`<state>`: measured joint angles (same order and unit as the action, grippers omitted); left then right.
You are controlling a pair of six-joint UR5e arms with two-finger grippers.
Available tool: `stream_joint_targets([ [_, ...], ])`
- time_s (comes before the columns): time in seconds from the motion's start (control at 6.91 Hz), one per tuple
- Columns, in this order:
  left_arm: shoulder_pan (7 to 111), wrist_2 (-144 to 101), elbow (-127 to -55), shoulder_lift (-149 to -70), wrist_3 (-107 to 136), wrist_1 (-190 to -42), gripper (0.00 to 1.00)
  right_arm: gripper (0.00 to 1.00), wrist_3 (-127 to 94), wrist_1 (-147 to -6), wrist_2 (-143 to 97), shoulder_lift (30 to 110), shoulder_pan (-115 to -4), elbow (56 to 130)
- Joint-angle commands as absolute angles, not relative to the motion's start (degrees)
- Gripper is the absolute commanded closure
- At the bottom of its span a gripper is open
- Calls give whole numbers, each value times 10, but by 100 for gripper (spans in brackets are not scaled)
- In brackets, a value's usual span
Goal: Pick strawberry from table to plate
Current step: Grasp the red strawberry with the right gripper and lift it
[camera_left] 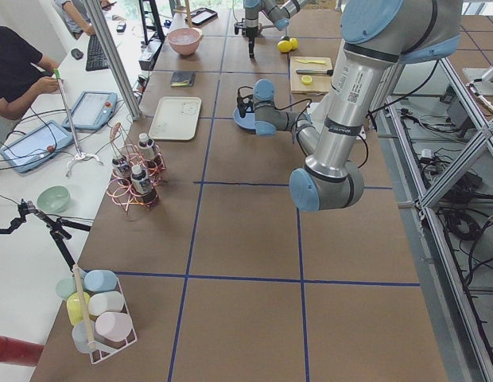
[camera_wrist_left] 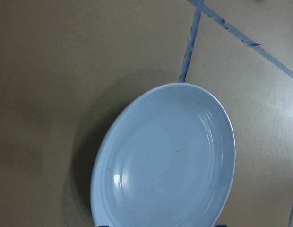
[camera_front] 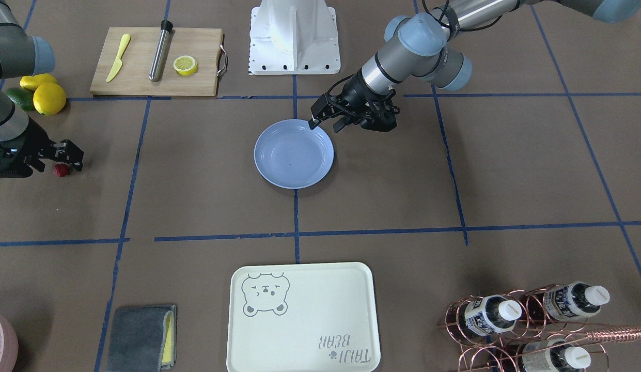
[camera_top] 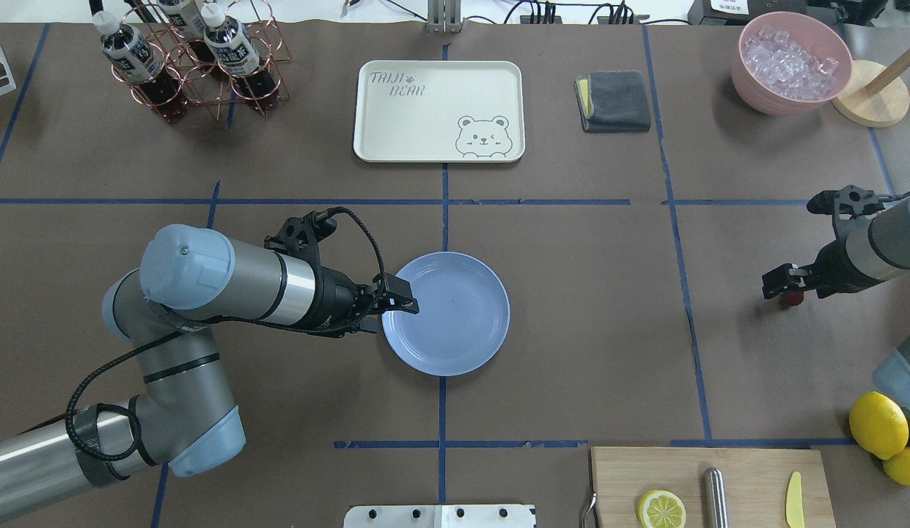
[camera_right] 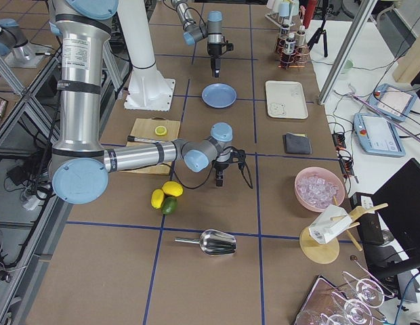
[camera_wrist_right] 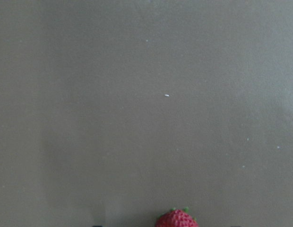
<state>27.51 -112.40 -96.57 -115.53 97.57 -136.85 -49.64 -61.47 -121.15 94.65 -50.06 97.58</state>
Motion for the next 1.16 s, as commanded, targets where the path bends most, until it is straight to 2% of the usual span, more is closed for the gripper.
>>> stream_joint_targets([
  [0.0,275,-1124,-964,-1155,975,-1368,19,8,-496,-614,-1212,944,-497,969],
  [0.14,275,-1123,-964,-1155,975,-1368,19,8,-497,-614,-1211,947,-497,973],
  [0.43,275,-1123,-964,-1155,974,-1368,19,40,-496,-614,-1211,950,-497,975],
  [0.58,275,-1123,-964,-1155,974,-1368,19,60,-496,-615,-1210,953,-496,975],
  [0.72,275,-1123,-964,-1155,974,-1368,19,89,-495,-615,-1211,953,-497,976],
  [0.87,275,-1123,-964,-1155,974,-1368,19,100,-493,-616,-1212,953,-497,977],
  [1.01,276,-1123,-965,-1155,974,-1368,19,100,-497,-637,-1228,953,-499,1024],
])
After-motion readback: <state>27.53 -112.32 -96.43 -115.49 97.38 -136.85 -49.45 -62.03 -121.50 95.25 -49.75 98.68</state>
